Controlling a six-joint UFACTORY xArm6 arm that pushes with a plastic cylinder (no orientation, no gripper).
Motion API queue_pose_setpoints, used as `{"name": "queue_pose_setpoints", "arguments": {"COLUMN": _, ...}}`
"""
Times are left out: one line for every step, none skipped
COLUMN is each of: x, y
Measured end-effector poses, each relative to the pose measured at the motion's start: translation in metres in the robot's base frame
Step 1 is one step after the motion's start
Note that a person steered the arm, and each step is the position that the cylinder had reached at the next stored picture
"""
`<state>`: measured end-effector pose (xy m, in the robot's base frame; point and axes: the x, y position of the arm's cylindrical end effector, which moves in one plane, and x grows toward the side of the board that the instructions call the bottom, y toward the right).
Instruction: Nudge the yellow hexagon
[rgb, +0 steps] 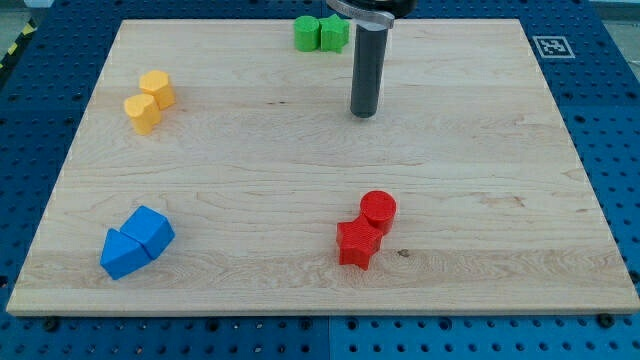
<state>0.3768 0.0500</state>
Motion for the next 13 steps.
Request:
{"name": "queue_pose_setpoints", "arguments": {"x": 0.000, "y": 0.000}}
{"name": "queue_pose_setpoints", "arguments": {"x": -0.001, "y": -0.004}}
{"name": "queue_pose_setpoints", "arguments": {"x": -0.002, "y": -0.004}}
{"name": "queue_pose_setpoints", "arguments": {"x": -0.002, "y": -0.004}}
{"name": "queue_pose_setpoints", "arguments": {"x": -0.009, "y": -0.002}}
{"name": "queue_pose_setpoints", "arguments": {"x": -0.009, "y": -0.002}}
{"name": "queue_pose_setpoints", "arguments": {"x": -0.008, "y": -0.002}}
{"name": "queue_pose_setpoints", "arguments": {"x": -0.006, "y": -0.002}}
{"name": "queue_pose_setpoints", "arguments": {"x": -0.008, "y": -0.019}}
{"name": "queue_pose_setpoints", "arguments": {"x": -0.023, "y": -0.066}}
{"name": "queue_pose_setpoints", "arguments": {"x": -0.041, "y": -0.083}}
{"name": "queue_pose_setpoints", "arguments": {"x": -0.060, "y": -0.102}}
{"name": "queue_pose_setpoints", "arguments": {"x": -0.098, "y": -0.168}}
